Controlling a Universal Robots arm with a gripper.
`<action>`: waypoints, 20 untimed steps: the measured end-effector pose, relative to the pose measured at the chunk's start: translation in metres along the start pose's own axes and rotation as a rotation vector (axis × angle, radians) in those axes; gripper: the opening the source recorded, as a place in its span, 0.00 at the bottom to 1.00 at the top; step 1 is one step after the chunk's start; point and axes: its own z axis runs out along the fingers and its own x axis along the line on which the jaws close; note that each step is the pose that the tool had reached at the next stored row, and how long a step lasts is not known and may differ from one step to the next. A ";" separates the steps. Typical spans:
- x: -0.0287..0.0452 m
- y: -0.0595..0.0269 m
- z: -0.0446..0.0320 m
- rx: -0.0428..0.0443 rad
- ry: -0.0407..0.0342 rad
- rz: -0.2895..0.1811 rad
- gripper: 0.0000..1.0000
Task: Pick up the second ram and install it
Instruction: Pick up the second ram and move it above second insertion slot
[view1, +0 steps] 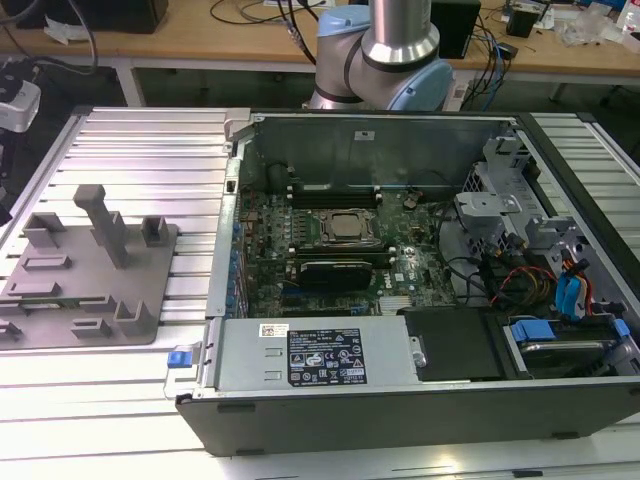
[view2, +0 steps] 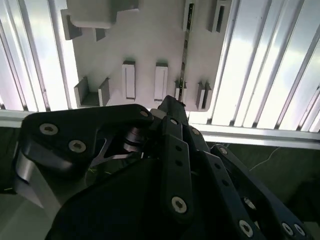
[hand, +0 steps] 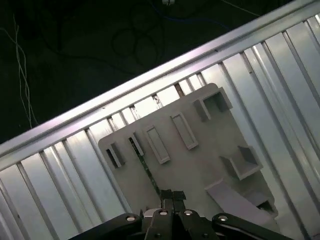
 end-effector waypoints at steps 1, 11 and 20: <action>0.0000 0.0000 0.0003 -0.0004 0.0009 -0.034 0.08; 0.0001 -0.0001 0.0056 -0.0014 0.0034 -0.130 0.08; 0.0004 -0.0007 0.0256 -0.0029 0.0051 -0.177 0.08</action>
